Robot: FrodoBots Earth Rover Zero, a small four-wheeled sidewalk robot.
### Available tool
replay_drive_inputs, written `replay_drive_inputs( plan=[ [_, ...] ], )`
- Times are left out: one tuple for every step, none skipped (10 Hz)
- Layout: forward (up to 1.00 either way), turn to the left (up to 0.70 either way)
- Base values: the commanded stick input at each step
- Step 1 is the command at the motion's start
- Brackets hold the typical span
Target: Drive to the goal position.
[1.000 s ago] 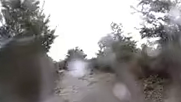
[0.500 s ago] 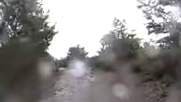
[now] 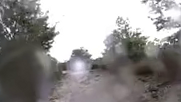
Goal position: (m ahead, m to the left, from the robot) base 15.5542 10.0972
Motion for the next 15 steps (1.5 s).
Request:
replay_drive_inputs(
  plan=[
    [0.7,0.14],
    [0.7,0.08],
    [0.7,0.01],
    [0.7,0.0],
    [0.7,0.0],
    [0.7,0.02],
    [0.7,0.08],
    [0.7,0.14],
    [0.7,0.14],
    [0.7,0.14],
    [0.7,0.04],
    [0.7,0.0],
    [0.7,0.0],
    [0.7,0.03],
    [0.7,0.1]
  ],
)
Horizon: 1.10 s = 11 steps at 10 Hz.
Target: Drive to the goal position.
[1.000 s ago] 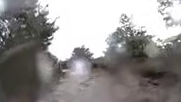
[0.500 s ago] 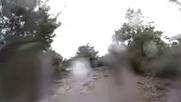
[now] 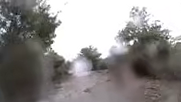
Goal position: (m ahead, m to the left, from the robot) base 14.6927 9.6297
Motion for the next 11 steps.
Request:
replay_drive_inputs(
  plan=[
    [0.7,0.14],
    [0.7,0.14],
    [0.7,0.14],
    [0.7,0.1],
    [0.7,0.0],
    [0.7,0.0],
    [0.7,0.0],
    [0.7,0.14],
    [0.7,0.14],
    [0.7,0.14],
    [0.7,0.12]
  ],
)
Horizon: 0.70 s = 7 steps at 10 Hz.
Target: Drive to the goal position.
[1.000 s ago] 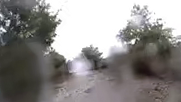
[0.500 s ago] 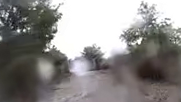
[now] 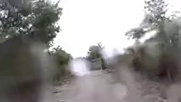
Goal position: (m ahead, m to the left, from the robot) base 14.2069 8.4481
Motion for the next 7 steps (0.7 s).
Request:
replay_drive_inputs(
  plan=[
    [0.7,0.04],
    [0.7,0.0],
    [0.7,0.0],
    [0.7,0.0],
    [0.7,0.0],
    [0.7,0.0],
    [0.7,0.0]
  ],
)
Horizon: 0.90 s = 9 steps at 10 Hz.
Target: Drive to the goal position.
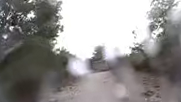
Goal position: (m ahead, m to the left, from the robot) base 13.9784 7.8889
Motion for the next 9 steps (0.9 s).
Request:
replay_drive_inputs(
  plan=[
    [0.7,0.0],
    [0.7,0.0],
    [0.7,0.0],
    [0.7,0.0],
    [0.7,0.0],
    [0.7,0.0],
    [0.7,0.0],
    [0.7,0.0],
    [0.7,0.0]
  ],
)
